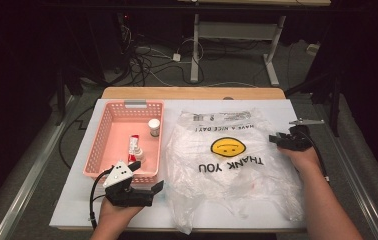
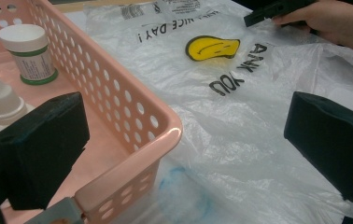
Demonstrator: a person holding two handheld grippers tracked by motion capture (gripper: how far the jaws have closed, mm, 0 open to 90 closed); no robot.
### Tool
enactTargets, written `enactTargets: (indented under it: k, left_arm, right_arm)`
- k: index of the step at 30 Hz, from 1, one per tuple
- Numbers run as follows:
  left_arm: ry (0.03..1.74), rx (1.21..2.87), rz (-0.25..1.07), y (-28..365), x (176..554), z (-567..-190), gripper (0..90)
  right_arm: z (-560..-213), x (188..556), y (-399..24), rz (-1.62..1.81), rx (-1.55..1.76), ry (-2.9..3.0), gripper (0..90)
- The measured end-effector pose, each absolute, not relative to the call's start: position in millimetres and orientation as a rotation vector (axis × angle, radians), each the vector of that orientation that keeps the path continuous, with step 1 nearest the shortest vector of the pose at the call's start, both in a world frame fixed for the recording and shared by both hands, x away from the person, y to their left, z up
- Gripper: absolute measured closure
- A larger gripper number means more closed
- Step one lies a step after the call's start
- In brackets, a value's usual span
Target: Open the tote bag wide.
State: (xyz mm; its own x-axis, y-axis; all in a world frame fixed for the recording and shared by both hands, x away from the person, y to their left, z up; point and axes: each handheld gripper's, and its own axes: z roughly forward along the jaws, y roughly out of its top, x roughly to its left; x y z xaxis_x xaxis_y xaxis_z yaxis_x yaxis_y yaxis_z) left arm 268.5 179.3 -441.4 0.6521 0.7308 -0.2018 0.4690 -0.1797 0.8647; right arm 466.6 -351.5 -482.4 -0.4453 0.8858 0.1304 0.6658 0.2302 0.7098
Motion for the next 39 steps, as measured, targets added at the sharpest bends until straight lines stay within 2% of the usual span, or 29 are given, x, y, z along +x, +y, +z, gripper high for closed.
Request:
enactTargets:
  k: [1,3,4,14,21,26,32,39]
  left_arm:
    - [0.956,1.827,0.309,179,268,-441,0.0]
    - [0.951,1.825,0.313,178,266,-439,0.0]
    - [0.949,1.826,0.315,178,266,-439,0.0]
    - [0.940,1.831,0.325,177,267,-436,0.0]
    - [0.929,1.817,0.310,180,268,-434,0.0]
    - [0.929,1.819,0.300,179,270,-437,0.0]
    - [0.917,1.830,0.295,176,269,-437,0.0]
    - [0.911,1.812,0.312,176,265,-434,0.0]
  right_arm:
    - [-483,466,-348,1.030,1.401,2.242,77.0]
    - [-482,465,-346,1.036,1.403,2.270,89.2]
    - [-483,463,-345,1.044,1.406,2.276,90.0]
    - [-474,468,-352,1.034,1.470,2.123,90.0]
    - [-468,478,-390,1.002,1.568,1.954,90.0]
    - [-468,467,-421,0.966,1.650,1.838,90.0]
    - [-459,433,-439,0.988,1.646,1.800,61.3]
    - [-453,370,-429,1.050,1.570,1.837,55.8]
